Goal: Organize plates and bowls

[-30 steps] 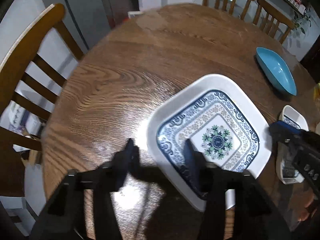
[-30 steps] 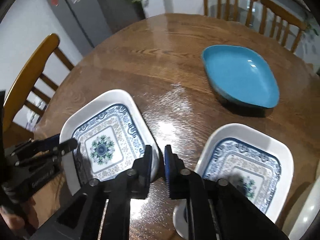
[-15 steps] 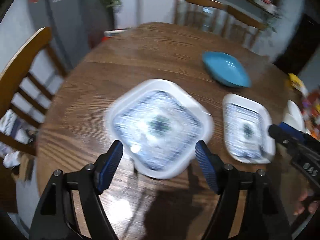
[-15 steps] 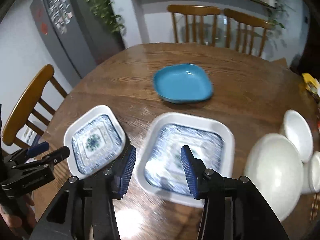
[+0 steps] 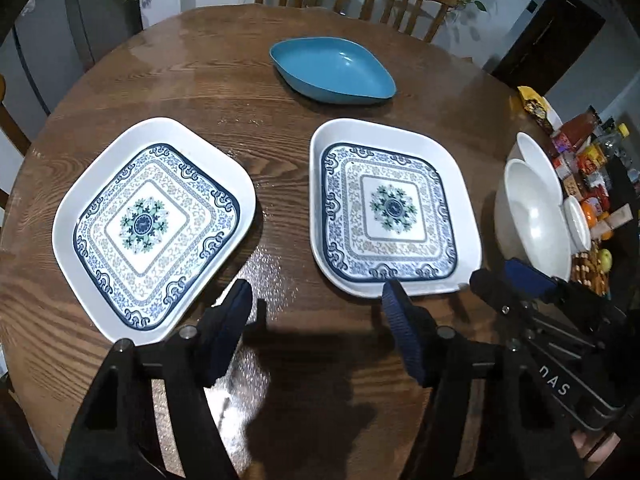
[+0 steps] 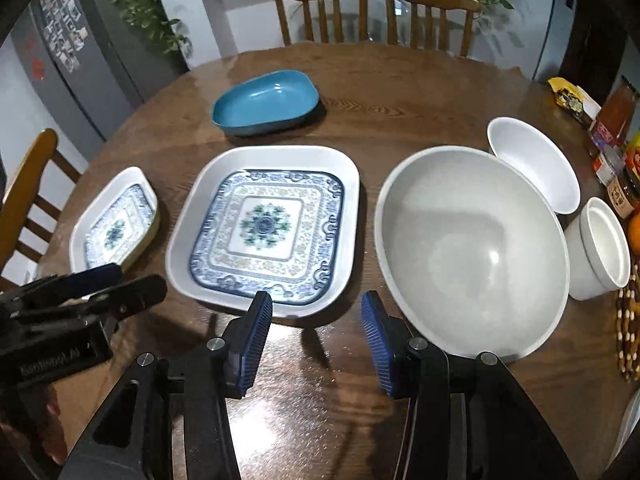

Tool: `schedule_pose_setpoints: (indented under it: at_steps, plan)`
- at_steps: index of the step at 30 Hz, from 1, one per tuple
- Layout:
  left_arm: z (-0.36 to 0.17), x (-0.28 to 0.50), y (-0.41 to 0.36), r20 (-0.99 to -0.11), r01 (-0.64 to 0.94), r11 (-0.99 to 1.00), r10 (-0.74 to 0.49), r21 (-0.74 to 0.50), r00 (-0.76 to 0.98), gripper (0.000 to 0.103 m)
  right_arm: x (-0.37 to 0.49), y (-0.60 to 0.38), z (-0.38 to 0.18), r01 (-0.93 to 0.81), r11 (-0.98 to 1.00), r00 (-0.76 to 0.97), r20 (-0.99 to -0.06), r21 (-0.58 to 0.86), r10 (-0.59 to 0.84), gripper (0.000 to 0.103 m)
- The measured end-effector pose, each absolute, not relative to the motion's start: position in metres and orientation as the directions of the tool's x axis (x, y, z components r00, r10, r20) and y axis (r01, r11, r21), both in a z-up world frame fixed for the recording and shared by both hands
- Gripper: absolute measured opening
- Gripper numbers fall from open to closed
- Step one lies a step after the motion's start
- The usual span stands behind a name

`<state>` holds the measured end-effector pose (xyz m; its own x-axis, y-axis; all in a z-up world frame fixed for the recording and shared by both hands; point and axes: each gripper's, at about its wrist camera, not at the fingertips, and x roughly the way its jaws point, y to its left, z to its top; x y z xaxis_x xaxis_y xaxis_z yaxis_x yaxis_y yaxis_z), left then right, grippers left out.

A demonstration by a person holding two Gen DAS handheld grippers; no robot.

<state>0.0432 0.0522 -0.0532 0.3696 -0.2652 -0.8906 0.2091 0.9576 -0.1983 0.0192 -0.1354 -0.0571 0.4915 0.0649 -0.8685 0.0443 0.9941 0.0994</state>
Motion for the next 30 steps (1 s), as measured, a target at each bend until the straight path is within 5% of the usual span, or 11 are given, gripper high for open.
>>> schedule_pose_setpoints:
  at_steps: [10,13,15,30]
  plan:
    - [-0.031,0.005,0.051,-0.852,0.093,0.994,-0.099,-0.059,0.514,0.068,0.015,-0.143,-0.067,0.031,0.989,0.509,-0.854,0.145,0.109,0.047]
    - [-0.02,-0.016,0.053,-0.855,0.042,0.99,-0.137,-0.134,0.499,0.07,0.012,-0.145,-0.063,0.017,0.99,0.519,-0.848,0.137,0.108,0.047]
    - [-0.014,-0.022,0.041,-0.841,0.04,0.987,-0.155,-0.157,0.518,0.08,0.013,-0.148,-0.06,-0.002,0.988,0.519,-0.844,0.157,0.135,0.047]
    - [-0.05,0.077,0.021,-0.908,0.07,0.997,-0.051,-0.024,0.415,0.078,0.029,-0.15,-0.069,0.028,0.985,0.496,-0.858,0.172,0.136,0.047]
